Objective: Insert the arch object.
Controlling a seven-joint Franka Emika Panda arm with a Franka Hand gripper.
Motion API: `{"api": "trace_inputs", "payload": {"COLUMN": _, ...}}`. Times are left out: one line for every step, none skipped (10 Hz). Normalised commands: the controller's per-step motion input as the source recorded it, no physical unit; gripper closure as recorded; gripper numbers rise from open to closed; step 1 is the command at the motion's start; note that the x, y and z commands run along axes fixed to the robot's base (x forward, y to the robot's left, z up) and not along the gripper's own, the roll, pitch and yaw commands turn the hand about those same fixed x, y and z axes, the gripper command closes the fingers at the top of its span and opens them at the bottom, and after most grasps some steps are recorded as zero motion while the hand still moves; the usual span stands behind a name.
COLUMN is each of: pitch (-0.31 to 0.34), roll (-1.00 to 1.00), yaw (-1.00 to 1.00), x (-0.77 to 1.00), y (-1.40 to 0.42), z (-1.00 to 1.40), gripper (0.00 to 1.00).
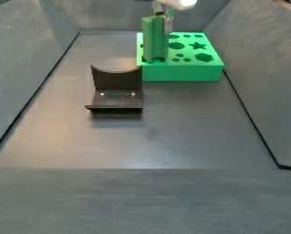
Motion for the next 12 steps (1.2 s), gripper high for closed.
{"api": "trace_inputs", "payload": {"pitch": -0.044, "roll": -0.01, "yaw": -1.00, "x": 0.00, "y": 0.00, "z": -0.19, "gripper": 1.00}}
{"api": "trace_inputs", "payload": {"pitch": -0.044, "roll": -0.01, "yaw": -1.00, "x": 0.00, "y": 0.00, "z": -0.19, "gripper": 1.00}}
{"api": "trace_inputs", "payload": {"pitch": -0.044, "roll": -0.01, "yaw": -1.00, "x": 0.00, "y": 0.00, "z": -0.19, "gripper": 1.00}}
{"api": "trace_inputs", "payload": {"pitch": -0.057, "roll": 0.00, "yaw": -0.81, "x": 0.16, "y": 0.19, "z": -0.23, "gripper": 1.00}}
{"api": "trace_inputs", "payload": {"pitch": 0.000, "roll": 0.00, "yaw": -0.43, "x": 0.11, "y": 0.14, "z": -0.13, "gripper": 1.00}}
{"api": "trace_inputs", "payload": {"pitch": 0.027, "roll": 0.04, "yaw": -0.06, "x": 0.00, "y": 0.14, "z": -0.10, "gripper": 1.00}}
{"api": "trace_inputs", "payload": {"pitch": 0.083, "roll": 0.15, "yaw": -0.20, "x": -0.05, "y": 0.14, "z": -0.21, "gripper": 1.00}}
{"api": "trace_inputs", "payload": {"pitch": 0.007, "roll": 0.07, "yaw": 0.00, "x": -0.12, "y": 0.00, "z": -0.25, "gripper": 1.00}}
{"api": "trace_inputs", "payload": {"pitch": -0.056, "roll": 0.01, "yaw": 0.00, "x": 0.00, "y": 0.00, "z": -0.45, "gripper": 1.00}}
{"api": "trace_inputs", "payload": {"pitch": -0.077, "roll": 0.03, "yaw": 0.00, "x": 0.00, "y": -0.01, "z": -0.59, "gripper": 1.00}}
{"api": "trace_inputs", "payload": {"pitch": -0.114, "roll": 0.02, "yaw": 0.00, "x": 0.00, "y": 0.00, "z": -0.57, "gripper": 1.00}}
{"api": "trace_inputs", "payload": {"pitch": -0.147, "roll": 0.03, "yaw": 0.20, "x": 0.00, "y": 0.00, "z": -0.61, "gripper": 1.00}}
